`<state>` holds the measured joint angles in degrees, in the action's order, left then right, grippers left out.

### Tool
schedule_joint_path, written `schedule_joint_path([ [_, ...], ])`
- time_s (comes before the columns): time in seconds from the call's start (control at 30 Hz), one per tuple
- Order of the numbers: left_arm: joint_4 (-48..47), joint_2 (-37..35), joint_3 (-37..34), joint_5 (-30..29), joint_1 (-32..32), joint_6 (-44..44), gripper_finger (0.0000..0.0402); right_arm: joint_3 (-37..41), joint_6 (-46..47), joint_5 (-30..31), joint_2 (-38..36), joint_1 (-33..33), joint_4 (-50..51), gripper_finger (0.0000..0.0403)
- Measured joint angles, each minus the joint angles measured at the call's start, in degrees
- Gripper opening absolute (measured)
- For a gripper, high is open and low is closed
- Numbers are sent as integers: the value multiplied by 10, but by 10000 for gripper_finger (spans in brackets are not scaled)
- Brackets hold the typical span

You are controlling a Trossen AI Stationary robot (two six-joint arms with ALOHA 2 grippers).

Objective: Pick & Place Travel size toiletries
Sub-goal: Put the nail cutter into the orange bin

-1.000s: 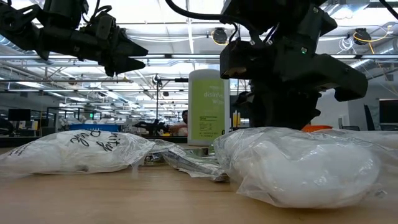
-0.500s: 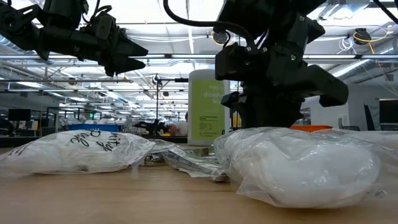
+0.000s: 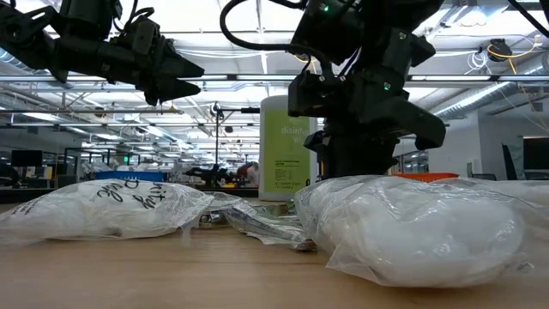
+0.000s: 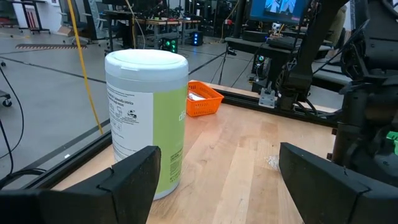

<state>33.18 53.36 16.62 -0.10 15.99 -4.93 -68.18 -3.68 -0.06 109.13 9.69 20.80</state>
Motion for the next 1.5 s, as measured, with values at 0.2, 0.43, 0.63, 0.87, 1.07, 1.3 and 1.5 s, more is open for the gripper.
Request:
schedule_joint_path([
  [0.2, 0, 0, 0, 0, 0, 0, 321, 2, 0, 6, -21, -1, 0, 48],
  [0.43, 0, 0, 0, 0, 0, 0, 321, 14, -8, 2, -73, -16, -50, 48],
  [0.63, 0, 0, 0, 0, 0, 0, 321, 79, -9, 1, -139, -29, -142, 48],
  [0.87, -2, 0, 0, 0, 0, 0, 321, 211, 29, 1, -237, -48, -288, 47],
  [1.07, 0, 0, 0, 0, 0, 0, 321, 318, 60, 31, -313, -64, -408, 47],
  [1.3, -1, 0, 0, 0, 0, 0, 321, 406, 86, 103, -381, -79, -479, 48],
  [1.5, 0, 0, 0, 0, 0, 0, 321, 440, 105, 149, -426, -94, -476, 52],
])
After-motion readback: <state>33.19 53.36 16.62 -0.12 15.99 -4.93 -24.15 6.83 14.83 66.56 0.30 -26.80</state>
